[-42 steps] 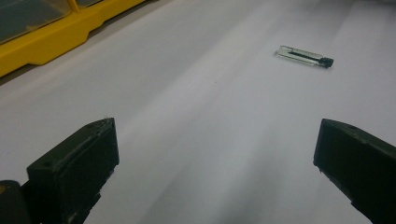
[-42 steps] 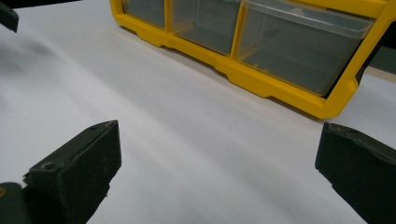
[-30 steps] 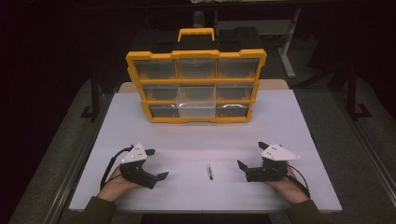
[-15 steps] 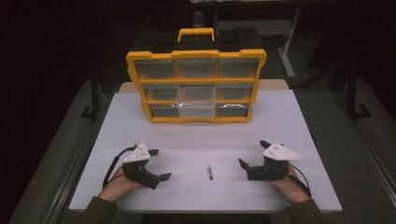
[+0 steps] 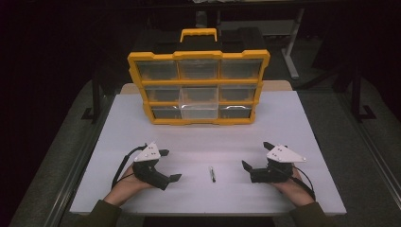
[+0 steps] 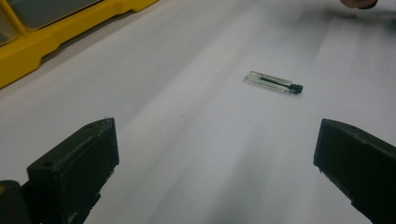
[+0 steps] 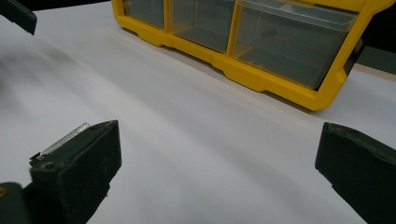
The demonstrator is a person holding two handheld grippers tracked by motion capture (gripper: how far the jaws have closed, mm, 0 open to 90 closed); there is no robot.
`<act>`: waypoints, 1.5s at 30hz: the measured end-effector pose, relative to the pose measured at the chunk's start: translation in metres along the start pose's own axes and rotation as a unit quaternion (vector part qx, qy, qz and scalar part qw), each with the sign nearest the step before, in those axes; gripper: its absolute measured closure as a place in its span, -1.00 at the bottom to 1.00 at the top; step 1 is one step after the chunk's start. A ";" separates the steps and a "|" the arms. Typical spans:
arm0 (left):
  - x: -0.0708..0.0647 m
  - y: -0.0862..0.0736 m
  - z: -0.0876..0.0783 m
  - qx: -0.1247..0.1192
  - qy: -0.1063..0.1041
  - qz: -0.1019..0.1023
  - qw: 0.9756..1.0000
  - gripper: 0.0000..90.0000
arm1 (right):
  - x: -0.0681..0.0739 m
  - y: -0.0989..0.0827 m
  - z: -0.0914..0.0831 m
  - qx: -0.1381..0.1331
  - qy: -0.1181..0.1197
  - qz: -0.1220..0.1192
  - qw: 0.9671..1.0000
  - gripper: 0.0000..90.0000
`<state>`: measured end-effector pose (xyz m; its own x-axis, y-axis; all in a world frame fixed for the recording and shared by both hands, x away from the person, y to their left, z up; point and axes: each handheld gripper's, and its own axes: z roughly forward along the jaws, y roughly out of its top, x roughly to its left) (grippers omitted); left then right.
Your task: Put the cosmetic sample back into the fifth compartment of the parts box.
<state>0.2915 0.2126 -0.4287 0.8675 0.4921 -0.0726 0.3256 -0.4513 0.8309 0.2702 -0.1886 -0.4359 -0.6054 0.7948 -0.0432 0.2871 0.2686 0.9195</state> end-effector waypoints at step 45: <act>-0.018 0.055 0.056 0.003 -0.067 0.044 0.997 -1.00 | 0.000 -0.001 0.002 -0.001 0.004 -0.006 1.000 -1.00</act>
<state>0.3151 0.1376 -0.4126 0.9351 0.3466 -0.0739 0.2487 -0.4931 0.8337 0.2715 -0.1878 -0.4374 -0.6149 0.7870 -0.0508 0.2778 0.2765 0.9200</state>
